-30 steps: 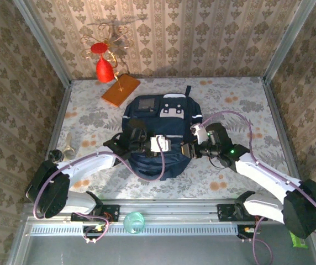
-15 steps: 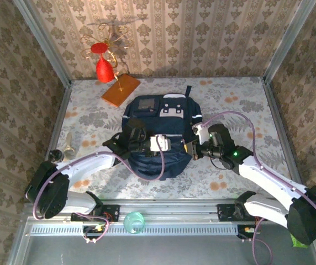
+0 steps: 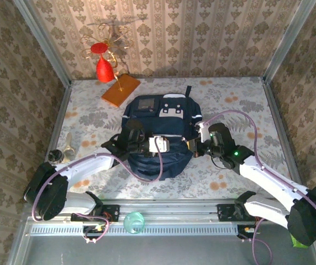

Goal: Pack books, pencil case, and school supplies into a backpack

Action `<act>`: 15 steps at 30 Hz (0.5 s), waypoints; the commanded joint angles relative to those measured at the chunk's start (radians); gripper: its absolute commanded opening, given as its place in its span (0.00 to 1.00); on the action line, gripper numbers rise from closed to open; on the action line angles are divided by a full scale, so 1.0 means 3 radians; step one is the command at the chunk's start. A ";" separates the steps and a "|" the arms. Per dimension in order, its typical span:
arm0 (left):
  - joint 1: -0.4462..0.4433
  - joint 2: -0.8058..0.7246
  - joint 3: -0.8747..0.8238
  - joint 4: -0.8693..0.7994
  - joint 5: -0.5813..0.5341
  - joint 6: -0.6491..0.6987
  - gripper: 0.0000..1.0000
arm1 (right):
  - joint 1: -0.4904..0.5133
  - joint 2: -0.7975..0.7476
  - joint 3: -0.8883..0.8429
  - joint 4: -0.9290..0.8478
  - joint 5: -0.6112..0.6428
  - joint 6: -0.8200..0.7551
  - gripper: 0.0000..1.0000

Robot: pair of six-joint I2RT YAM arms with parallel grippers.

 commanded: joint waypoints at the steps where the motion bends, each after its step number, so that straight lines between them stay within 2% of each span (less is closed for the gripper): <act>1: 0.0067 -0.0123 -0.0087 -0.0185 0.0127 0.0043 0.00 | -0.0106 0.0064 0.0122 -0.0259 0.0877 0.0077 0.00; 5: 0.0095 -0.0132 -0.0093 -0.0185 0.0145 0.0032 0.00 | -0.0091 0.0079 0.0156 -0.0353 0.1113 0.0033 0.00; 9: 0.0121 -0.0134 -0.0097 -0.0177 0.0226 0.0025 0.00 | -0.0091 0.0059 0.0136 -0.0251 0.1071 -0.0008 0.00; 11: 0.0138 -0.0129 -0.0090 -0.0156 0.0245 0.0012 0.00 | -0.0089 0.0037 0.0109 -0.0129 0.0829 -0.0077 0.00; 14: 0.0158 -0.0137 -0.0088 -0.0167 0.0296 0.0018 0.00 | -0.0093 -0.0079 0.0017 0.0102 0.0154 -0.0239 0.00; 15: 0.0180 -0.0143 -0.0090 -0.0162 0.0338 0.0013 0.00 | -0.0092 -0.0106 -0.0007 0.0148 -0.0084 -0.0301 0.06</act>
